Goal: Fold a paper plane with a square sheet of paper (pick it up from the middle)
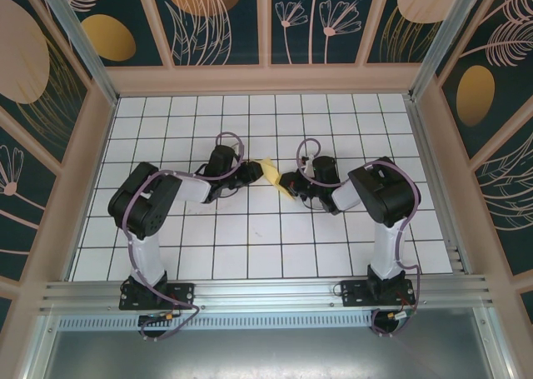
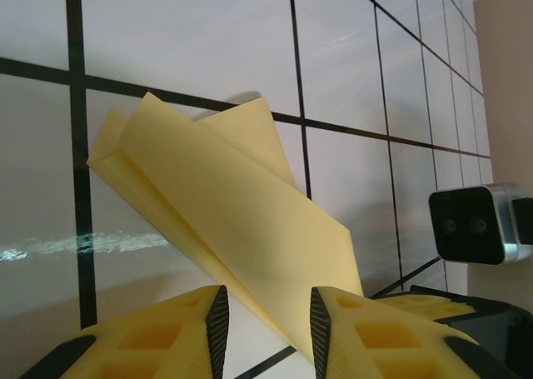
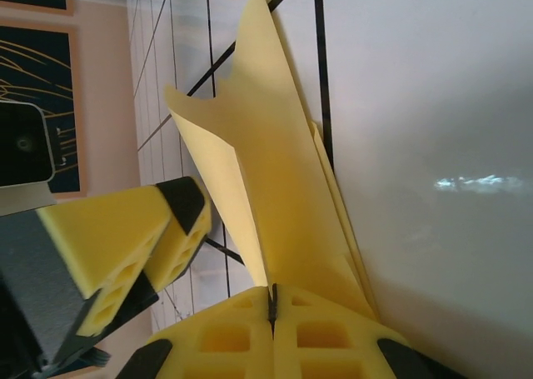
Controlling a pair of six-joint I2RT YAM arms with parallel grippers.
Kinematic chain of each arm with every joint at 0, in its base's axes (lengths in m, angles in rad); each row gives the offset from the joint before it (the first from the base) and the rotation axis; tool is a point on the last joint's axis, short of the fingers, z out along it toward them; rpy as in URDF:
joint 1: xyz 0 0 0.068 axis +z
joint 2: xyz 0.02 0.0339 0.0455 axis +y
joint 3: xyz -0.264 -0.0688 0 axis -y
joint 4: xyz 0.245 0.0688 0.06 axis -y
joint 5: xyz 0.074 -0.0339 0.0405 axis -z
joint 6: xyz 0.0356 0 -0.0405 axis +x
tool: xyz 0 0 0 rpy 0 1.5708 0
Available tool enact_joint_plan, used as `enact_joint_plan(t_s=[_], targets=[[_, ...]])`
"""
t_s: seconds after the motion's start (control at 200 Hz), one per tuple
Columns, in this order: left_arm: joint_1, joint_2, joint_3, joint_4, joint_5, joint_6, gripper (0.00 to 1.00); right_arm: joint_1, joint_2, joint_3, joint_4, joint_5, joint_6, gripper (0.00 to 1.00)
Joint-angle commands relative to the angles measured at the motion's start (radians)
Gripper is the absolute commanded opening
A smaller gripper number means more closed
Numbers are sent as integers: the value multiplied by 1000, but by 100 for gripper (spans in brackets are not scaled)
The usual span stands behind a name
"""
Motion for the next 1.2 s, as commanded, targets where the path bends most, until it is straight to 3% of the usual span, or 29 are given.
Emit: enact_joint_plan(t_s=[0.0,0.38,0.856,1.196], targets=[[-6,23,33,27,14,16,34,-4,14,28,5,-46,29,0],[-11,36,46,81,29,14,28,-5,26,48,-56,-43,18,0],[-10,96,106,-4,-29,14,26,-6,37,93,-137,-63,-18,0],[-11,109,116,-37,-38,18,26,-23,34,163,-265,-102,-165,15]])
